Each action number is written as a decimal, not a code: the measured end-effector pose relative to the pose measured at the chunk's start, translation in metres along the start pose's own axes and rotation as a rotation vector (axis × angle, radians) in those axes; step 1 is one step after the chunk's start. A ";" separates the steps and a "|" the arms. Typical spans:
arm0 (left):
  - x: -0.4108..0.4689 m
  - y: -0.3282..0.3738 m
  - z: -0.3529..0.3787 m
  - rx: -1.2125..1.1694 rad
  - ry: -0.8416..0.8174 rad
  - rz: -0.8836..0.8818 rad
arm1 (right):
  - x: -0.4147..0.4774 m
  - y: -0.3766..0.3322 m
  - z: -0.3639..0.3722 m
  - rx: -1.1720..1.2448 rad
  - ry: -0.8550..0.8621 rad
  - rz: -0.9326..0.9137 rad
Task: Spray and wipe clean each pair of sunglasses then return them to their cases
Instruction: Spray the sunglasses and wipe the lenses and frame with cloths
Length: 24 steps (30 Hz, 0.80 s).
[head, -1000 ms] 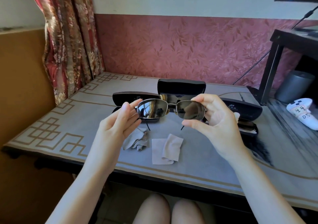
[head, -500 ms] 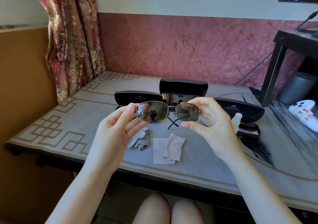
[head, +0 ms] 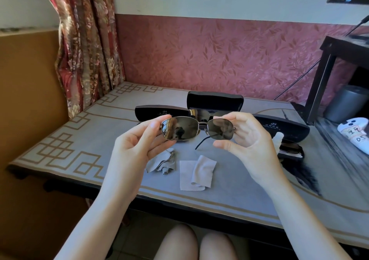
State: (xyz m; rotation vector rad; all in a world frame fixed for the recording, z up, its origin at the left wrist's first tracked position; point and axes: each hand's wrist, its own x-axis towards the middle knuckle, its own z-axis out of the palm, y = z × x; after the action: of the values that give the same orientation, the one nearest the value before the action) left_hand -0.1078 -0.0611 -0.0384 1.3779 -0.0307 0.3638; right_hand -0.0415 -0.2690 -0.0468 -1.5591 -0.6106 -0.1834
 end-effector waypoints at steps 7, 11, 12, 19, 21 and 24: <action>-0.005 0.005 -0.002 0.223 -0.060 0.199 | 0.001 0.000 -0.001 0.027 -0.006 0.006; -0.007 -0.001 -0.004 0.399 -0.022 0.321 | 0.000 -0.003 0.002 0.047 -0.012 -0.001; -0.007 -0.002 -0.004 0.416 -0.006 0.334 | 0.000 -0.003 0.002 0.055 -0.015 -0.003; -0.005 -0.003 -0.006 0.530 0.010 0.374 | 0.001 0.002 0.004 0.142 -0.012 0.024; -0.004 -0.003 -0.006 0.545 0.004 0.373 | 0.001 0.004 0.005 0.165 -0.010 0.041; -0.003 -0.007 -0.006 0.514 -0.018 0.344 | 0.000 0.007 0.006 0.187 -0.006 0.064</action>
State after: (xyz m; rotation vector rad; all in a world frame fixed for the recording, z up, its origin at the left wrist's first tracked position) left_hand -0.1096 -0.0565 -0.0472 1.8898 -0.2022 0.6793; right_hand -0.0393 -0.2627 -0.0535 -1.3966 -0.5657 -0.0706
